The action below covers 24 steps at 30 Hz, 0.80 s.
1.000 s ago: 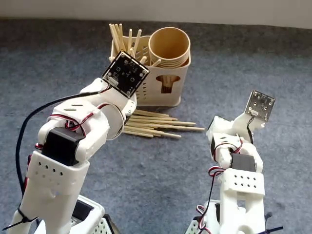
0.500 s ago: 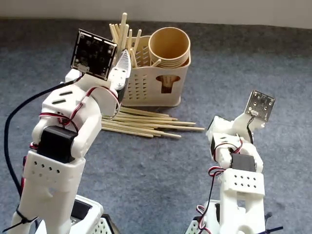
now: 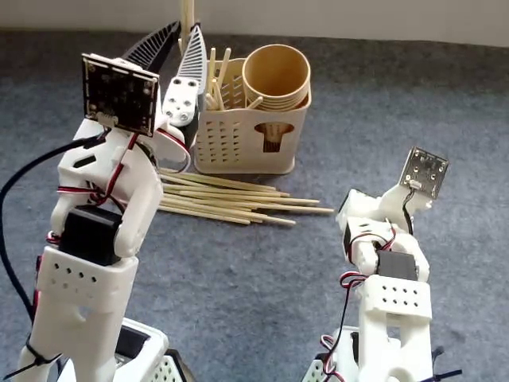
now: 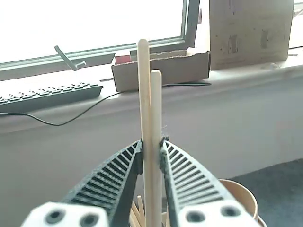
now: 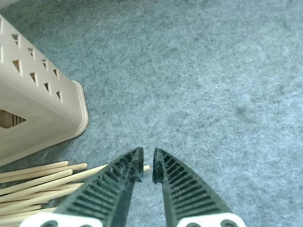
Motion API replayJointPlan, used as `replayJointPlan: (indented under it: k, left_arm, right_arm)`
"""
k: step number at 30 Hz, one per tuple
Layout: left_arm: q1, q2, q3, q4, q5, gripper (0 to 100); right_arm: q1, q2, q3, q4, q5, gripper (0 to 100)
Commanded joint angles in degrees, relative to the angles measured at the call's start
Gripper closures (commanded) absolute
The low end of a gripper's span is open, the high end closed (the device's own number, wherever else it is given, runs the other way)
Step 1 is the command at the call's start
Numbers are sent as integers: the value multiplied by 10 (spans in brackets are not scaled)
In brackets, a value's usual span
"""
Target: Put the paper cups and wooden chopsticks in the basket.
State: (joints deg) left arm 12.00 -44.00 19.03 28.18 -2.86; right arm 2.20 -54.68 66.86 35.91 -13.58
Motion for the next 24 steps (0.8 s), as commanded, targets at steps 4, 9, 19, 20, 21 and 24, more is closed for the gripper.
replayJointPlan:
  k: [4, 9, 19, 20, 21, 24]
  left_arm:
    - [-2, -8, 6, -129, 4, 994]
    - [-5, 24, 24, -205, 2, 994]
    - [-6, 128, 29, -247, 3, 994]
    - [-6, 136, 30, -247, 3, 994]
    - [-6, 144, 30, -246, 3, 994]
    - [-21, 167, 36, -246, 4, 994]
  right_arm:
    - [6, -10, -5, -16, 21, 950]
    - [6, -10, -5, -16, 23, 950]
    - [6, -10, -5, -16, 23, 950]
    - [6, -10, -5, -16, 23, 950]
    - [6, -10, -5, -16, 23, 950]
    - [6, -10, -5, -16, 23, 950]
